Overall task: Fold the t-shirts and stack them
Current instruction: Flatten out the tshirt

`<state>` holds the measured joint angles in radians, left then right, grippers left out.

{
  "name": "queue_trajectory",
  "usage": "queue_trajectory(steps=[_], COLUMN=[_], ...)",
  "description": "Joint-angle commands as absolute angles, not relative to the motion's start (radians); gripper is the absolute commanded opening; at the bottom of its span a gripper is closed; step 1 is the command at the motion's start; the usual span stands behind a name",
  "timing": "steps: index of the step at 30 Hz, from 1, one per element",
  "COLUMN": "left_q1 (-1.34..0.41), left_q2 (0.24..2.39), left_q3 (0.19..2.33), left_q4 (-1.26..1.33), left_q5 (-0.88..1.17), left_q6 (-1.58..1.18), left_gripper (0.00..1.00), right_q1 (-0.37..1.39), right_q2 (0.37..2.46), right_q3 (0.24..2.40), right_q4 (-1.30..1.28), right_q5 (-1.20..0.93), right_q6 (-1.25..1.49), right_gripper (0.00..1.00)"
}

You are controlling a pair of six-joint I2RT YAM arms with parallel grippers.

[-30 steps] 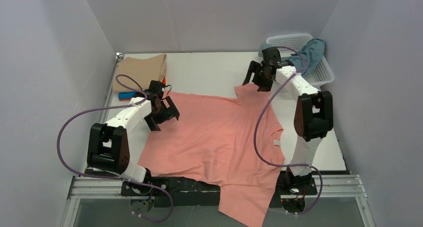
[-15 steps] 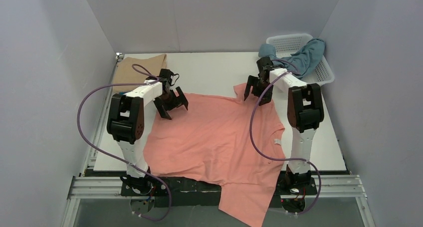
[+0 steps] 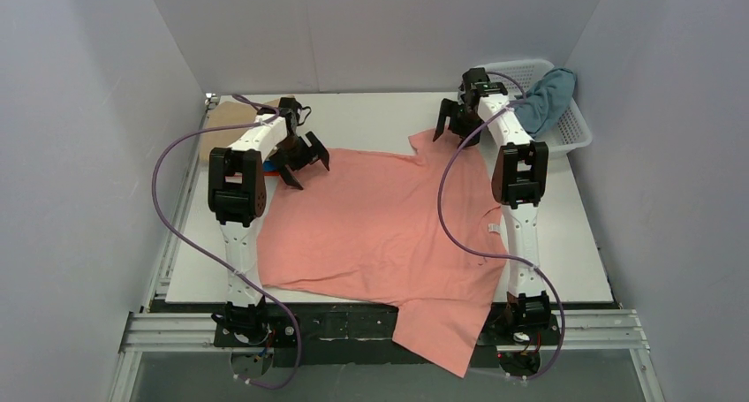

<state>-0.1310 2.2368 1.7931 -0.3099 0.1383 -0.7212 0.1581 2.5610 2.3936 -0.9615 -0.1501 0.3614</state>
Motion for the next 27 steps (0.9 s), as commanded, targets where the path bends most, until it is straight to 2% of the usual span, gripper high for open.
queue_trajectory(steps=[1,5,14,19,27], left_q1=[-0.120,-0.120,-0.121,-0.130,-0.147], left_q2=[2.250,2.194,2.018,1.890,1.647], left_q3=[1.747,1.690,1.697,1.653,1.418], left_q4=[-0.349,-0.333,-0.307,-0.296,-0.260], left_q5=[0.014,0.014,0.100,0.172,0.223], left_q6=[-0.710,-0.721,-0.662,-0.637,-0.607], left_gripper=[0.98,0.98,0.98,0.98,0.98], right_q1=[0.152,0.159,0.164,0.185,0.247], right_q2=[2.608,2.631,2.558,2.338,2.042], right_q3=[2.434,2.510,2.442,2.231,1.856], right_q4=[-0.740,-0.707,-0.607,-0.552,-0.489], right_q5=[-0.154,-0.164,-0.197,-0.143,-0.011], right_q6=[0.313,0.284,0.193,0.130,0.031], right_gripper=[0.90,0.92,0.94,0.95,0.96])
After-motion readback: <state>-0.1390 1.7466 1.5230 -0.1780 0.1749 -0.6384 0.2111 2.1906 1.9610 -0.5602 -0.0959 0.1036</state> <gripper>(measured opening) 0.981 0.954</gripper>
